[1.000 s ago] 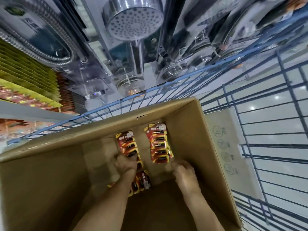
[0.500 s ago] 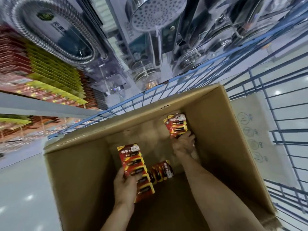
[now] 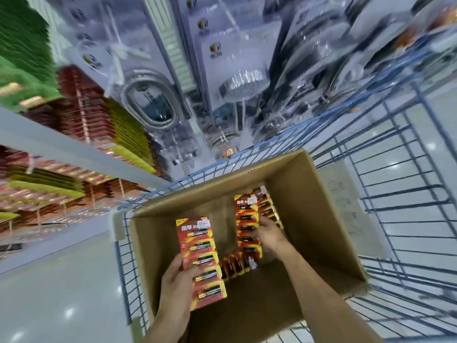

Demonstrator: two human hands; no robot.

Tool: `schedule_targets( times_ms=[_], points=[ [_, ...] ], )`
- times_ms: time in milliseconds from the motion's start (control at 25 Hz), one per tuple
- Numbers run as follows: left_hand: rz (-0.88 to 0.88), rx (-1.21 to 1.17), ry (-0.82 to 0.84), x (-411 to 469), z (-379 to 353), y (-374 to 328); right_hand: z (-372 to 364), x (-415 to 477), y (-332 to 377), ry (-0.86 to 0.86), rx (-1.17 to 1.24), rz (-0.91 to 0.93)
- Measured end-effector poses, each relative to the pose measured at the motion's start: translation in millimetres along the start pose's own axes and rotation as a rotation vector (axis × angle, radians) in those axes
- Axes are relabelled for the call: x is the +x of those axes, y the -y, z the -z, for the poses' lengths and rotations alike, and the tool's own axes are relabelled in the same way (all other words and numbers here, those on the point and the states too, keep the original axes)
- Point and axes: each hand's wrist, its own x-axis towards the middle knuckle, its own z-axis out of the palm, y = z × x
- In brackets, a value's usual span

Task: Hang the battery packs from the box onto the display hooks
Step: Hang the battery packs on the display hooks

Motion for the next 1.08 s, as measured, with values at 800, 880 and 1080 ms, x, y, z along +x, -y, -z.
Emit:
schedule_targets(
  times_ms=[800,880,1080],
  points=[
    [-0.504,-0.488,0.507,-147.6,424.9,-85.6,-335.0,-360.4,90.7,0.313,0.479,0.521],
    [-0.540,-0.558,0.517,-153.6,483.6,-78.2,-391.6,-371.5,96.2,0.363,0.400,0.537],
    [-0.654,-0.694,0.364,-159.4,620.0,-57.8,-532.2,-407.0,119.2,0.484,0.202,0.598]
  ],
)
